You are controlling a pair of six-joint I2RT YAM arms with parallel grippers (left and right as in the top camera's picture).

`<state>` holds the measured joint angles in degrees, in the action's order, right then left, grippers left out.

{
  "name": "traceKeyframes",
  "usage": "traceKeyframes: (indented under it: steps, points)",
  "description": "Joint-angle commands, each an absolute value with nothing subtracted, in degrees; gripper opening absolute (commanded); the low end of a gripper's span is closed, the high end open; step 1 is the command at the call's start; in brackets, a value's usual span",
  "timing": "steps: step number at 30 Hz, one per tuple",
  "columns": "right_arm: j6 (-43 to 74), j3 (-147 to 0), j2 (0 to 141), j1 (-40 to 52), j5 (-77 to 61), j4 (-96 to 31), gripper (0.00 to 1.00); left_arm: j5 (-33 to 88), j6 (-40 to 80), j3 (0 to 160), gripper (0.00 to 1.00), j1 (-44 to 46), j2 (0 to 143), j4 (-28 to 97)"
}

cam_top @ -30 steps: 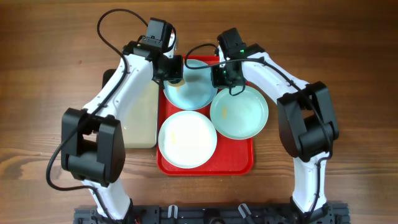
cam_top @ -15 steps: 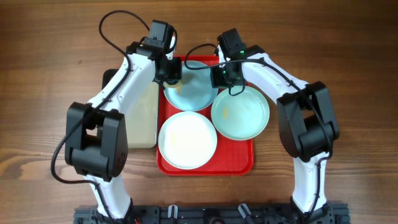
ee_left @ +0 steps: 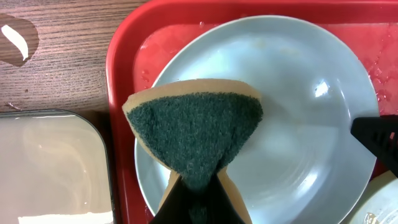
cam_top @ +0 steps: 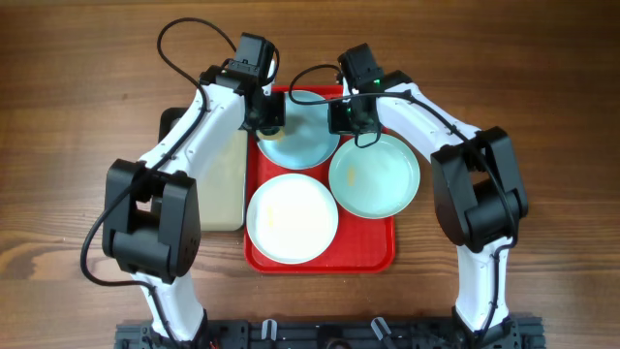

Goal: Clean dirty plates on tray and stack at the side
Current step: 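Scrub the top plate with the sponge while right gripper holds its rim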

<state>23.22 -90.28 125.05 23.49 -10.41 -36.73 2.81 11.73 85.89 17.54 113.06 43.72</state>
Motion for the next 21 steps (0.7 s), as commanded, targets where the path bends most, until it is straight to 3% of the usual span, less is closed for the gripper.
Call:
traceKeyframes:
  steps: [1,21]
  points:
    - [25.5,-89.6,125.7,23.8,-8.8,-36.7,0.04,1.8,12.5,86.3,0.04,17.8,113.5,44.0]
    - [22.2,-89.6,125.7,23.8,-11.2,-37.1,0.05,5.8,12.5,86.2,0.04,18.1,124.3,39.6]
